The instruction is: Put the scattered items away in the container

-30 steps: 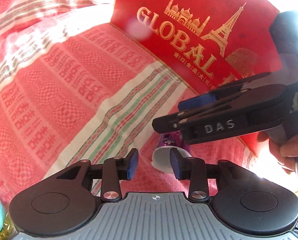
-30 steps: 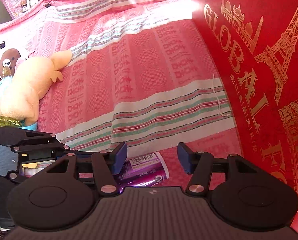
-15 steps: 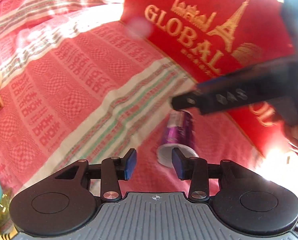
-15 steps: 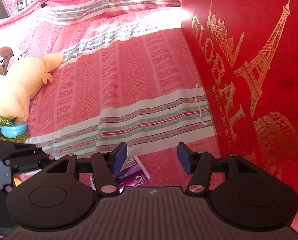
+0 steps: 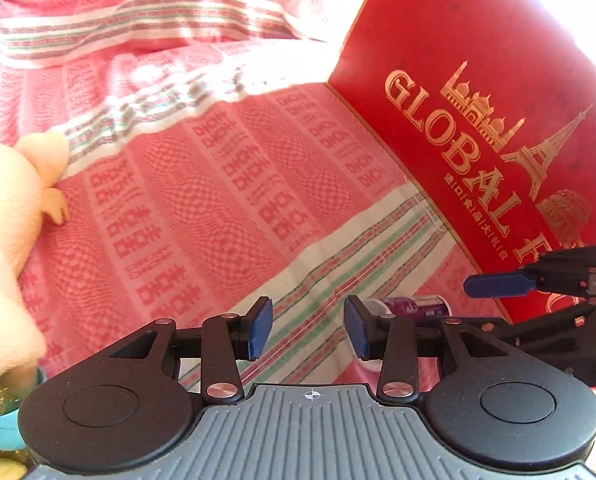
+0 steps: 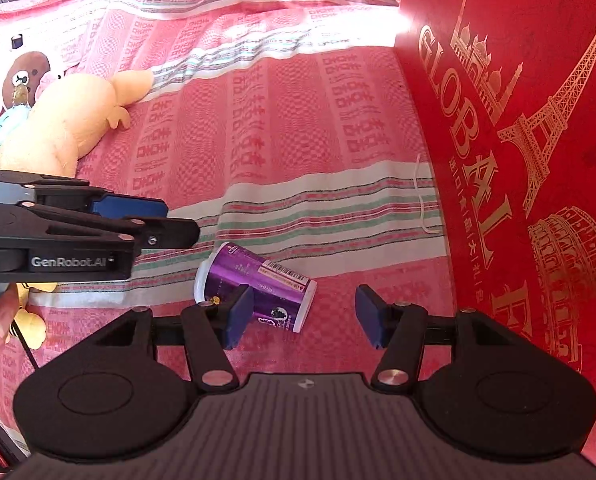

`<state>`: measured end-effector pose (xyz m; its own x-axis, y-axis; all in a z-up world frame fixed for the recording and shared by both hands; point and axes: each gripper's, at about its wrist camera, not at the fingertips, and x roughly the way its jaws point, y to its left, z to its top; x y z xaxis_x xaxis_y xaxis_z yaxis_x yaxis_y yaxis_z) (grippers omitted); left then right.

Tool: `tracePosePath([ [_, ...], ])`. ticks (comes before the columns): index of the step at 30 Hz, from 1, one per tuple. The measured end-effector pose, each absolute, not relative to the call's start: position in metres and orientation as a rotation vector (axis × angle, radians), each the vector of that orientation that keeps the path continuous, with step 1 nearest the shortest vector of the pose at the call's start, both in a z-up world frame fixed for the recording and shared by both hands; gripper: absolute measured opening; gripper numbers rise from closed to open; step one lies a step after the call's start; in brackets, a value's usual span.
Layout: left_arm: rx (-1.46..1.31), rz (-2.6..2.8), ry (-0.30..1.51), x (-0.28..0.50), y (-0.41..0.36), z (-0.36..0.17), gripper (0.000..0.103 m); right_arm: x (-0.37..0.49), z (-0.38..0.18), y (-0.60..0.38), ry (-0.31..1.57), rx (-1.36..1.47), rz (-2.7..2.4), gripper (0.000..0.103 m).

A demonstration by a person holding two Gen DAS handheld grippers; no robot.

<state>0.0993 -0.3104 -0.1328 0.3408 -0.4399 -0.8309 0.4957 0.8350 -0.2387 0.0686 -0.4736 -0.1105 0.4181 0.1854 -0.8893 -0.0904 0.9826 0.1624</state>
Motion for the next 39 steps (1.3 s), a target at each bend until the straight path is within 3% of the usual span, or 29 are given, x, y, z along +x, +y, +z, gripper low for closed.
tracePosePath([
  [8,0.238,-0.782,0.960,0.053,-0.325,-0.129,0.055,0.072,-0.116,-0.465,1.158,0.076,0.218,0.062],
  [15,0.359,-0.928,0.894,0.058,-0.343,-0.134,0.052,0.071,-0.121,-0.467,1.178,0.012,0.233,0.060],
  [21,0.266,-0.970,0.987,0.083,-0.344,-0.144,0.046,0.075,-0.125,-0.468,1.138,-0.035,0.249,0.057],
  [24,0.209,-0.991,1.050,0.093,-0.342,-0.149,0.037,0.081,-0.125,-0.467,1.118,-0.048,0.276,0.054],
  [33,-0.053,-0.951,1.154,0.132,-0.320,-0.155,0.040,0.100,-0.130,-0.466,1.094,-0.067,0.283,0.053],
  [39,-0.195,-0.913,1.165,0.139,-0.324,-0.146,0.047,0.102,-0.126,-0.470,1.085,-0.054,0.257,0.054],
])
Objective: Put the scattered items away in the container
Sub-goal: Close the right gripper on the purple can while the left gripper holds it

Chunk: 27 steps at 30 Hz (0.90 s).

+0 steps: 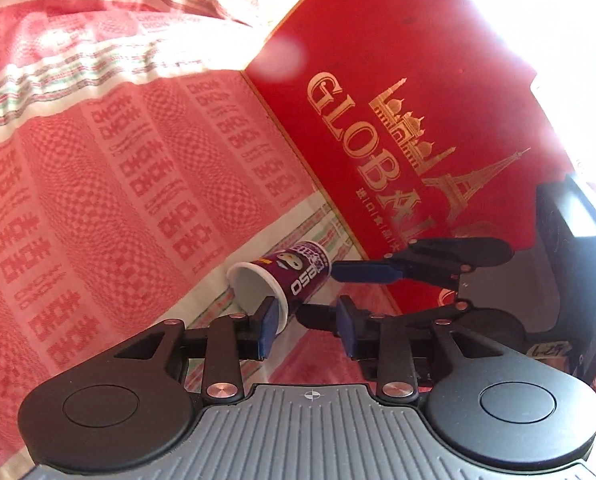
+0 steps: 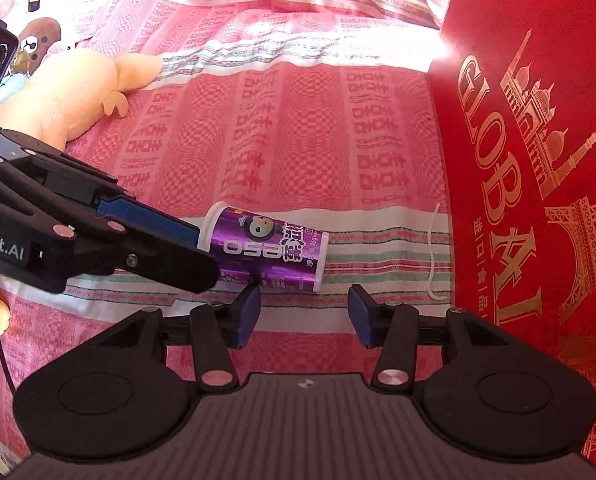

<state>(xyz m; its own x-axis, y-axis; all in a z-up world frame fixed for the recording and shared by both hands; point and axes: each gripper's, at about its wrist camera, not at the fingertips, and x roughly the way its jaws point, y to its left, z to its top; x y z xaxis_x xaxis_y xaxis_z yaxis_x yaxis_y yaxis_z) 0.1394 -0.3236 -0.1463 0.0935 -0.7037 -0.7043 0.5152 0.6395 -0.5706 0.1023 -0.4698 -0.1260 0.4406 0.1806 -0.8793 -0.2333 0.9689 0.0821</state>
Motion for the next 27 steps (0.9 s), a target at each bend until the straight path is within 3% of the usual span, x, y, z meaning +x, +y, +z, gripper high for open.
tracePosePath([
  [4,-0.268,-0.829,1.215,0.144,-0.335,-0.156,0.044,0.105,-0.130,-0.464,1.092,-0.084,0.267,0.054],
  [7,-0.297,-0.779,1.239,0.147,-0.336,-0.165,0.008,0.106,-0.132,-0.461,1.095,-0.103,0.280,0.054],
  [10,-0.244,-0.803,1.256,0.148,-0.337,-0.163,0.006,0.106,-0.131,-0.458,1.097,-0.129,0.281,0.055],
  [17,-0.107,-0.861,1.285,0.155,-0.312,-0.156,0.006,0.099,-0.117,-0.437,1.024,-0.319,0.377,0.068],
  [23,-0.069,-0.887,1.298,0.158,-0.294,-0.158,0.007,0.102,-0.109,-0.402,0.961,-0.584,0.575,0.068],
  [26,-0.082,-0.888,1.292,0.159,-0.290,-0.158,0.007,0.108,-0.116,-0.387,0.966,-0.740,0.718,0.060],
  [27,-0.081,-0.883,1.289,0.158,-0.291,-0.158,0.007,0.111,-0.119,-0.382,0.974,-0.785,0.752,0.062],
])
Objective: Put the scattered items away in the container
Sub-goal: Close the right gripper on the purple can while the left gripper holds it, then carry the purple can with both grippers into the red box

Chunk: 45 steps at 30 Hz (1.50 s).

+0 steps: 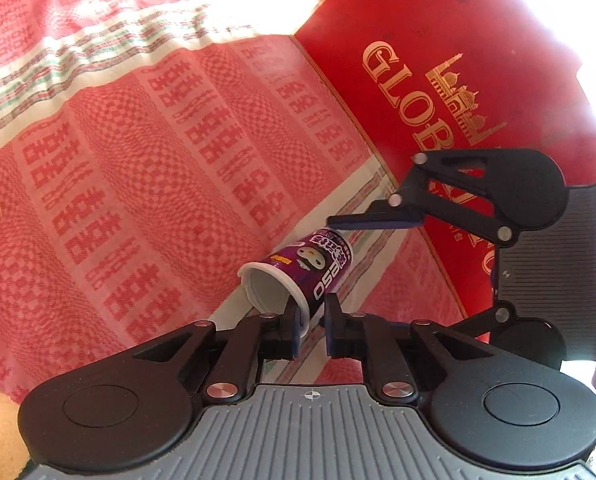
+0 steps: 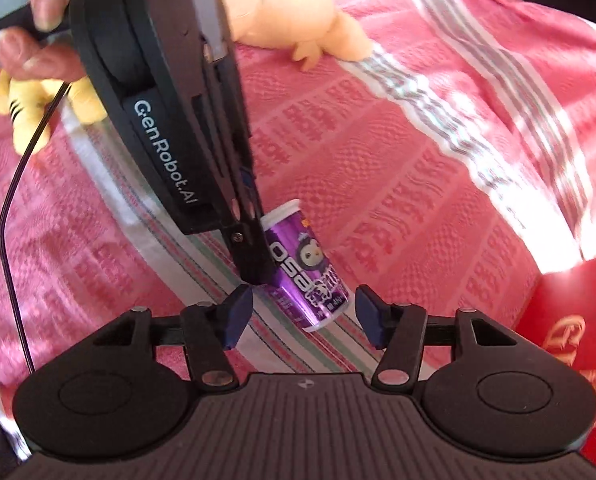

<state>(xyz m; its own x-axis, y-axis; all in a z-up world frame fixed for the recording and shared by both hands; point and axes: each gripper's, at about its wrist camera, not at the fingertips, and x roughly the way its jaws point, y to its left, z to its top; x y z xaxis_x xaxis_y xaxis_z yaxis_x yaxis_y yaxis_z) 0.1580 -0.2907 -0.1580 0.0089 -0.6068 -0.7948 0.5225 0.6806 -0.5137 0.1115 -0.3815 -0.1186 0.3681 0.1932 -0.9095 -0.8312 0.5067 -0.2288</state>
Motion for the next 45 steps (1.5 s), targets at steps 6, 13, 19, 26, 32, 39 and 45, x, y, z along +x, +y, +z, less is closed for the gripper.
tracePosePath([
  [6,-0.093,-0.760,1.247,0.152,-0.284,-0.153,0.034,0.133,-0.128,-0.372,1.056,-0.862,0.842,0.045],
  [13,-0.033,-0.683,1.204,0.142,-0.295,-0.151,0.032,0.136,-0.132,-0.379,1.080,-0.712,0.763,0.043],
  [19,0.039,-0.700,1.187,0.134,-0.304,-0.145,0.030,0.121,-0.131,-0.379,1.057,-0.664,0.664,0.043],
  [26,0.079,-0.745,1.167,0.121,-0.314,-0.137,0.024,0.108,-0.127,-0.391,1.056,-0.577,0.580,0.043],
  [32,0.091,-0.781,1.129,0.108,-0.315,-0.115,0.024,0.094,-0.108,-0.395,1.026,-0.579,0.544,0.043],
  [39,0.079,-0.817,1.061,0.086,-0.310,-0.070,0.022,0.070,-0.062,-0.396,0.983,-0.600,0.525,0.043],
  [45,0.054,-0.846,0.961,0.066,-0.309,-0.016,0.021,0.049,-0.009,-0.402,0.905,-0.627,0.504,0.043],
])
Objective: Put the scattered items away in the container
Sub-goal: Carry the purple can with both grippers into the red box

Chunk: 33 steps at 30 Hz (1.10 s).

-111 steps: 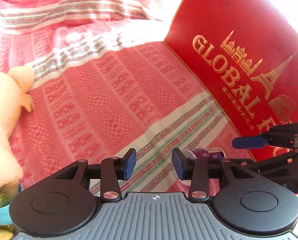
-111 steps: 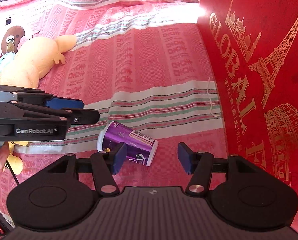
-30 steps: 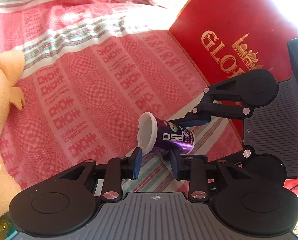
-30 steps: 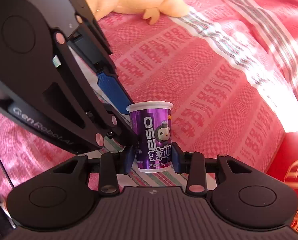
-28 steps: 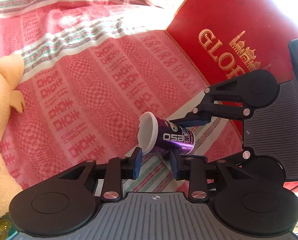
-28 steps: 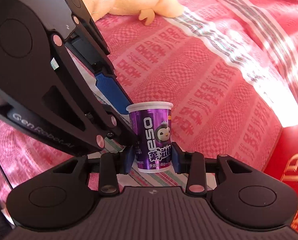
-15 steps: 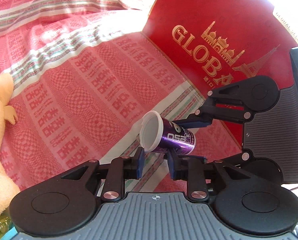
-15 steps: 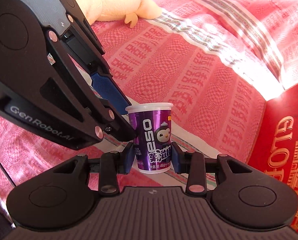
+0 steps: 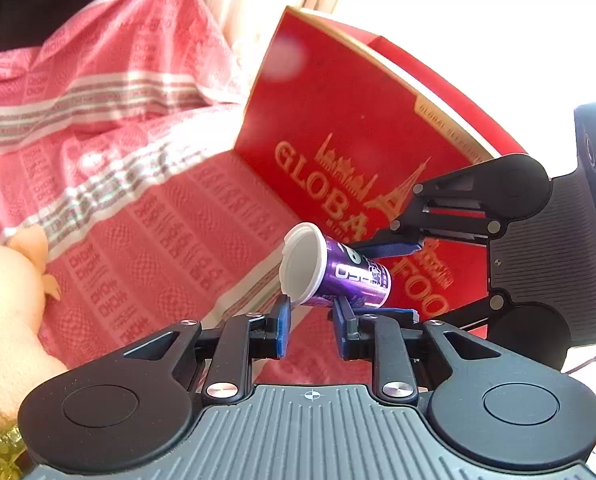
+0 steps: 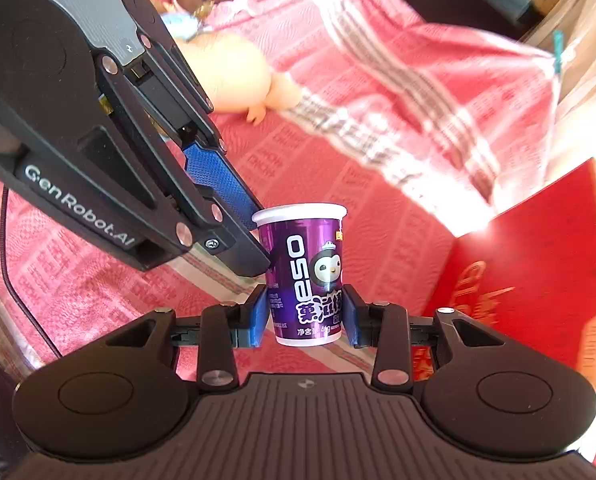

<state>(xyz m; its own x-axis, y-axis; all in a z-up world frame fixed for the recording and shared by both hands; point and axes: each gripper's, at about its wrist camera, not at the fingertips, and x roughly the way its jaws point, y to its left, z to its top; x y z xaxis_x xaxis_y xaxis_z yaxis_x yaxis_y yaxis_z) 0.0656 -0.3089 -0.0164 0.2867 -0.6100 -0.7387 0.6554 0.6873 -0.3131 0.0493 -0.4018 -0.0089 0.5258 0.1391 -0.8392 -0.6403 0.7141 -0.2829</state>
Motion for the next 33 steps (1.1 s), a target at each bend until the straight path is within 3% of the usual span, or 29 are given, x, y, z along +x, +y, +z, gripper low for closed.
tracePosePath([
  [12,0.053,-0.973,0.750,0.039,-0.401,0.083,0.021,0.014,0.095,-0.489,0.763,-0.704,0.369,0.043],
  [23,0.140,-1.100,0.811,0.031,-0.545,0.072,0.022,-0.007,0.096,-0.605,0.885,-0.673,0.261,0.043],
  [24,0.156,-1.093,0.818,0.031,-0.554,0.067,0.032,-0.007,0.092,-0.613,0.888,-0.665,0.263,0.045],
  [25,0.165,-1.070,0.825,0.031,-0.560,0.063,0.048,-0.006,0.089,-0.618,0.883,-0.656,0.260,0.059],
  [26,0.165,-1.038,0.835,0.032,-0.565,0.059,0.070,-0.007,0.085,-0.625,0.869,-0.646,0.235,0.082],
  [28,0.145,-0.969,0.826,0.038,-0.564,0.055,0.095,-0.008,0.081,-0.635,0.829,-0.640,0.207,0.090],
  [33,0.123,-0.933,0.862,0.046,-0.556,0.055,0.096,-0.009,0.074,-0.659,0.812,-0.570,0.185,0.090],
])
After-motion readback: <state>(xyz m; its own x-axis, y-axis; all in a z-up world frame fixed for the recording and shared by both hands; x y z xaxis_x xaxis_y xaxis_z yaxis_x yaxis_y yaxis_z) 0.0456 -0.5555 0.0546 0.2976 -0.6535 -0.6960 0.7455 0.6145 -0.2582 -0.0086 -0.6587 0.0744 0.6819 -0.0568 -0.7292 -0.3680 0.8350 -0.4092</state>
